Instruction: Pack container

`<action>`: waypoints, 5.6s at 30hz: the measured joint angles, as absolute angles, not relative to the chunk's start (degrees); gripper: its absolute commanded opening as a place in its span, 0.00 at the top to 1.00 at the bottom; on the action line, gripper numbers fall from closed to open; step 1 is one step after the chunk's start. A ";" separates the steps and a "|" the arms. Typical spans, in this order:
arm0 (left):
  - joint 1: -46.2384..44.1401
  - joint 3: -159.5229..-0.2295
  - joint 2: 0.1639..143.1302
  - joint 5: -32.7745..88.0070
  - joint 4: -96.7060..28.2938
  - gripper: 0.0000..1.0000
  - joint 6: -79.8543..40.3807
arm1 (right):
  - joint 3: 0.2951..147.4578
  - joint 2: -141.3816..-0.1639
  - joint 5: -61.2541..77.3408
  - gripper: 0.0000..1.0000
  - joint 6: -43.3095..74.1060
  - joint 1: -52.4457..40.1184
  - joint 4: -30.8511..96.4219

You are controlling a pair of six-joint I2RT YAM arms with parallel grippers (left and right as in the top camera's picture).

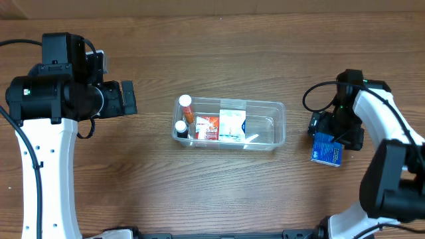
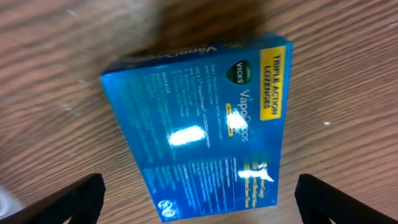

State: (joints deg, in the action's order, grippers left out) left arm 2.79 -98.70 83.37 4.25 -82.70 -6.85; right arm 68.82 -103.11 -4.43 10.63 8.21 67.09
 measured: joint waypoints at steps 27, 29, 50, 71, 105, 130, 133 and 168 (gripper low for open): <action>2.79 -98.70 83.40 4.25 -82.74 0.00 -6.15 | 61.80 -104.64 -2.74 0.04 1.89 12.29 60.07; 2.79 -98.70 83.37 4.25 -82.74 0.00 -5.96 | 61.80 -104.64 -2.76 0.06 1.83 12.29 59.59; 2.79 -98.70 83.40 4.25 -82.74 0.00 -5.93 | 62.24 -104.64 -1.54 0.27 1.52 12.29 58.02; 2.79 -98.70 83.37 4.25 -82.74 0.00 -5.78 | 76.51 -74.70 2.20 0.33 9.19 -10.55 72.01; 2.79 -98.70 83.37 4.25 -82.76 0.00 -5.78 | 77.97 -99.96 2.74 0.22 22.26 -23.29 65.32; 2.79 -98.70 83.37 4.25 -83.20 0.00 -5.78 | 79.46 -99.94 0.34 0.14 22.41 -23.29 65.04; 2.79 -98.70 83.37 4.25 -83.18 0.00 -5.78 | 85.30 -98.56 -3.99 0.04 22.26 -23.29 66.87; 2.79 -72.58 45.58 6.92 -64.31 0.00 -1.10 | 65.87 -50.30 -9.06 0.00 22.44 -0.47 63.22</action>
